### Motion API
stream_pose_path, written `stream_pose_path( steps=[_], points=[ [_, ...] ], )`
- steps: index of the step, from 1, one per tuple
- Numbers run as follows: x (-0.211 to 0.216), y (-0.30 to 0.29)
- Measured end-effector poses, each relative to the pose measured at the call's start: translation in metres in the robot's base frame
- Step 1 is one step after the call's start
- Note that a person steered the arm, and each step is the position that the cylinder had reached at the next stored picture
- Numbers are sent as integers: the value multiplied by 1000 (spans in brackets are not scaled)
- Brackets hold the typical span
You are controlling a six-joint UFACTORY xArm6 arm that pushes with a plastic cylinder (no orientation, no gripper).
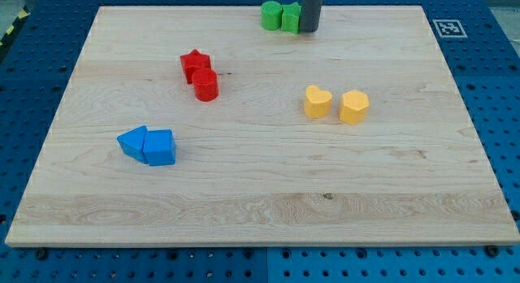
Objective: Move the yellow hexagon to the bottom right
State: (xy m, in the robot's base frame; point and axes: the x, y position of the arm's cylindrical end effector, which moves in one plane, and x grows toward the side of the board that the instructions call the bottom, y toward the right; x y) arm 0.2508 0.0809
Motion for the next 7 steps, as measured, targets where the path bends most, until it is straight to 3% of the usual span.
stream_pose_path(
  steps=[1, 2, 4, 7],
  points=[
    [11, 4],
    [80, 26],
    [105, 32],
    [192, 50]
  ],
)
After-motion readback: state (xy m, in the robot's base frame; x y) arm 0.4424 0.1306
